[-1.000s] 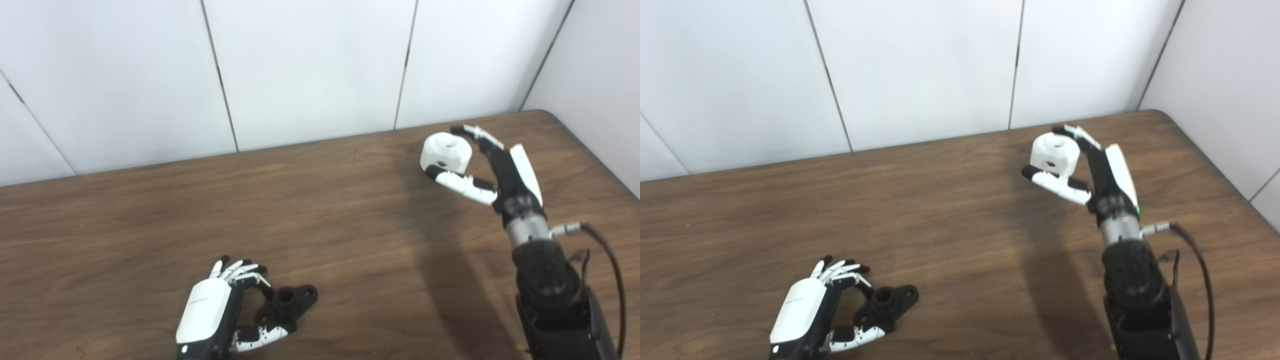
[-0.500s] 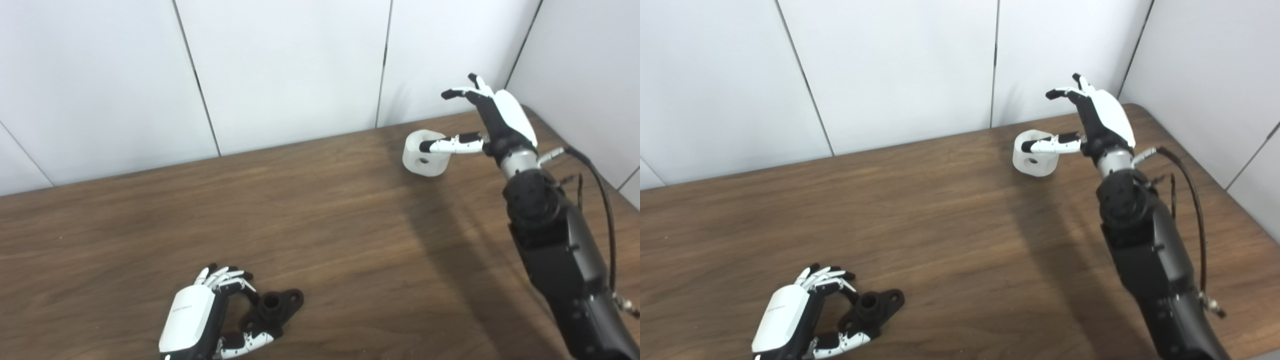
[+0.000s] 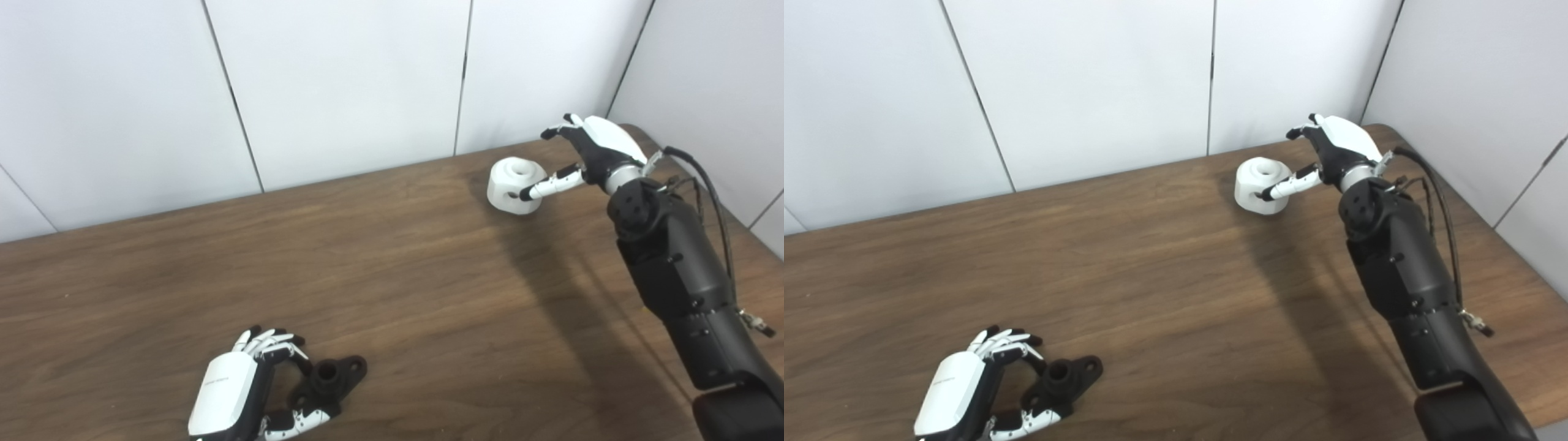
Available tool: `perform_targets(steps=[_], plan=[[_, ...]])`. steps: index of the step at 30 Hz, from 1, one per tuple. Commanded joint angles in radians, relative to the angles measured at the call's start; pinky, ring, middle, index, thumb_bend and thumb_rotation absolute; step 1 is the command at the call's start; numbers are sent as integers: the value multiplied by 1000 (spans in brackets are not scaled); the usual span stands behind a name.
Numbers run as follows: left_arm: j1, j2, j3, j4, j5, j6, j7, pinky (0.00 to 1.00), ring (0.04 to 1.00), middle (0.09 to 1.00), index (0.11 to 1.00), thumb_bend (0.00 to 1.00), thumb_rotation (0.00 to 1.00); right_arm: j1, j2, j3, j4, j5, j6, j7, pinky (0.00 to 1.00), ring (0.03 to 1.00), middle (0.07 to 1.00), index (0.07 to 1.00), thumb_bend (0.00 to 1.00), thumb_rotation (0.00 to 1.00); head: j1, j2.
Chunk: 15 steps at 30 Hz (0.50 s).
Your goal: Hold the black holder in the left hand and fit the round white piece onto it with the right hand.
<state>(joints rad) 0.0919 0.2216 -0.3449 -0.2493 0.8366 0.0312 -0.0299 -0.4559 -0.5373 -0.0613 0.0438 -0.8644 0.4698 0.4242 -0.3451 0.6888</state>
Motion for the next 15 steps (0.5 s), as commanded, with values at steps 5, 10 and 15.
perform_targets(steps=[5,10,15], plan=[[11,9,1,-12,10,5,-23,948,831,748,485,520,43,-71,-20,-8,20,-59,0,30,1000,1000,1000,828,1000,354,-1,0],[11,7,1,-8,13,2,-19,943,831,746,485,520,44,-77,-18,2,51,-59,0,10,1000,1000,1000,824,1000,353,4,-3],[10,7,3,-1,14,-2,-16,945,833,747,485,520,43,-84,-16,18,76,-52,-1,-11,1000,1000,1000,810,1000,358,3,-2]])
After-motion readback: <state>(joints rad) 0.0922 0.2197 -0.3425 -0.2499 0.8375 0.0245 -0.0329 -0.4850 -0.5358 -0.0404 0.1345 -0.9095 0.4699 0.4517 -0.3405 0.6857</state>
